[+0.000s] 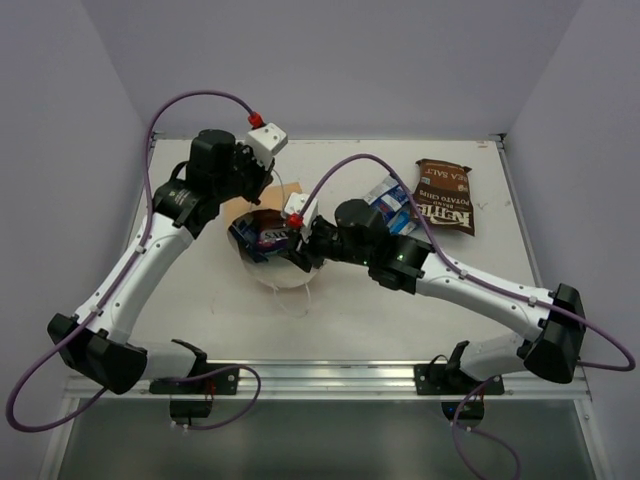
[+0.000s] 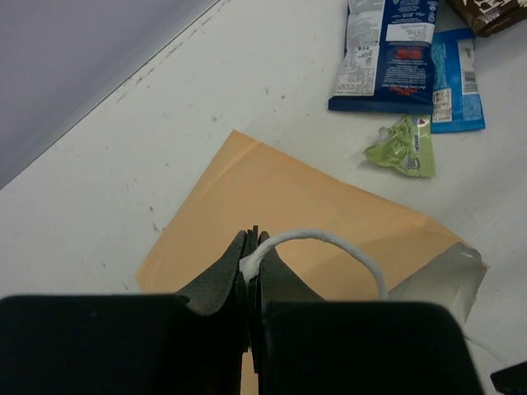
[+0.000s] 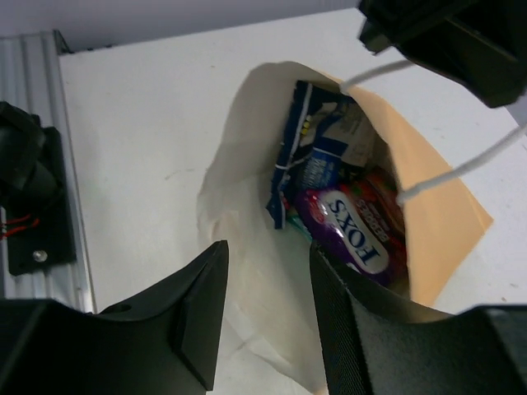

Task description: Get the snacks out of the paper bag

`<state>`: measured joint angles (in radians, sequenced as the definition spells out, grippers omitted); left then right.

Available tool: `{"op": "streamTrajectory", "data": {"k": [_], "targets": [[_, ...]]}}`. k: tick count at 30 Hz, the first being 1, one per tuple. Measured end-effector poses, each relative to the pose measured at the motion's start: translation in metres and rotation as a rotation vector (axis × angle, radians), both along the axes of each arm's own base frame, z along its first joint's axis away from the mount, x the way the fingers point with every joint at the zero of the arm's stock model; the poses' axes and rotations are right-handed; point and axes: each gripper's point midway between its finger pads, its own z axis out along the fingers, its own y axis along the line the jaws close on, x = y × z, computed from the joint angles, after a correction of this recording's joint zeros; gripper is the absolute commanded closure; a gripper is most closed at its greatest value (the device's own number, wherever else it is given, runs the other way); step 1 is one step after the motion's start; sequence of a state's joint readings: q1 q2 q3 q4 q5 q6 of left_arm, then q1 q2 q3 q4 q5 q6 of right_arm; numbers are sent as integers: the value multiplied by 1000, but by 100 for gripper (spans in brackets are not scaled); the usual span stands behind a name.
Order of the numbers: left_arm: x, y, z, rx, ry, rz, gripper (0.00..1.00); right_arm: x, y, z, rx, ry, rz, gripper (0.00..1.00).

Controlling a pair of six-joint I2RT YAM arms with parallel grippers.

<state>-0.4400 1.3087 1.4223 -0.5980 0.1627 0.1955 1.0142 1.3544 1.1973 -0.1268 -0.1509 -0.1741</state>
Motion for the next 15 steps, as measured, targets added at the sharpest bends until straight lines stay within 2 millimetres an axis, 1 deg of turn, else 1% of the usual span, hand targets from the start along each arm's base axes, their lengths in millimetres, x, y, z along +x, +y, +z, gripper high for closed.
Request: {"op": "streamTrajectory", "data": {"k": [2, 5, 8, 11, 13, 15], "targets": [[2, -1, 3, -7, 0, 2, 100, -7, 10, -2, 32, 23, 23, 53], [4, -4, 7, -21, 1, 4, 100, -11, 28, -18, 48, 67, 52, 53], [5, -4, 9, -21, 4, 4, 100, -5, 46, -44, 38, 101, 53, 53], [6, -5, 10, -20, 8, 5, 100, 4, 62, -78, 10, 139, 42, 53], [6, -5, 12, -23, 9, 6, 100, 8, 69, -95, 0, 158, 32, 53], [6, -5, 14, -29, 9, 9, 100, 13, 75, -107, 4, 162, 20, 53]]}}
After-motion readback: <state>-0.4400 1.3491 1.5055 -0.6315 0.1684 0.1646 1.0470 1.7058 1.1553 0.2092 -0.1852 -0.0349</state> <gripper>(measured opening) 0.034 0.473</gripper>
